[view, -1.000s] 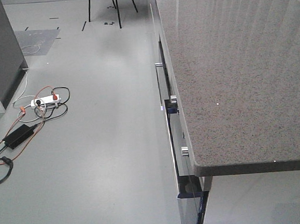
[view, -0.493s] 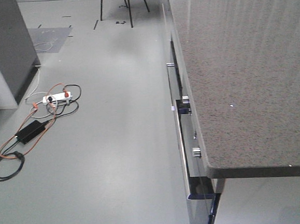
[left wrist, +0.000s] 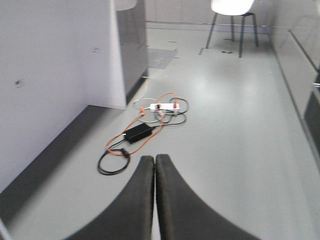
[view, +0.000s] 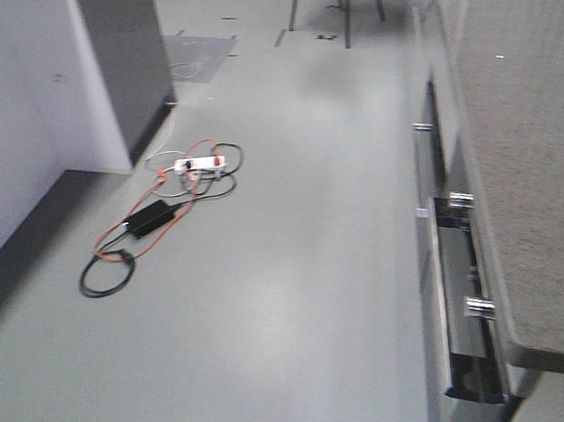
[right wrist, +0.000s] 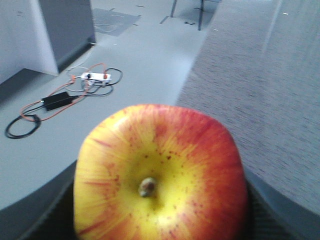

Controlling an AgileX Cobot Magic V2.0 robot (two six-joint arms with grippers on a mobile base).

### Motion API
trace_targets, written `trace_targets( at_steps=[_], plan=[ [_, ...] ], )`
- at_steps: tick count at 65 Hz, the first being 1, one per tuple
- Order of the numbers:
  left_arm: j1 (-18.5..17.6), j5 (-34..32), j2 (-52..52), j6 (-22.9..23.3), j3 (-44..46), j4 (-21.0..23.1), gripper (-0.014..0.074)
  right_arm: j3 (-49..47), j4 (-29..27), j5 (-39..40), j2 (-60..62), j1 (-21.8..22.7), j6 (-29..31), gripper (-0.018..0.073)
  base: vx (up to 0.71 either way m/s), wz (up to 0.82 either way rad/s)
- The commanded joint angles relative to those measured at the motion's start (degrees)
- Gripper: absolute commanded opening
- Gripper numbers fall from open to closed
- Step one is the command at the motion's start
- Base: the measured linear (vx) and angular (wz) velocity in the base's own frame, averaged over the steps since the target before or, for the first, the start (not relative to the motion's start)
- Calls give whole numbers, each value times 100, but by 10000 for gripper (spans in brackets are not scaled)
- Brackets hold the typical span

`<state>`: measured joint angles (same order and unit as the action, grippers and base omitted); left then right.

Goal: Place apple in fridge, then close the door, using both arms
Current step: 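Turn the base away from the countertop holding the apple in the right gripper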

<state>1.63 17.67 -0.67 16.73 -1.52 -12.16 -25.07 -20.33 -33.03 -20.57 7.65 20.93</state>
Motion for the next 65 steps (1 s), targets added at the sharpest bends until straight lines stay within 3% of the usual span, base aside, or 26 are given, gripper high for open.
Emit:
trace_targets(
  at_steps=[1, 65],
  plan=[
    [-19, -364, -77, 55, -115, 17, -5, -156, -102, 460, -37, 8, 42, 30, 0, 49],
    [-19, -364, -77, 55, -115, 17, -5, -156, -102, 460, -37, 8, 42, 30, 0, 35]
  ],
)
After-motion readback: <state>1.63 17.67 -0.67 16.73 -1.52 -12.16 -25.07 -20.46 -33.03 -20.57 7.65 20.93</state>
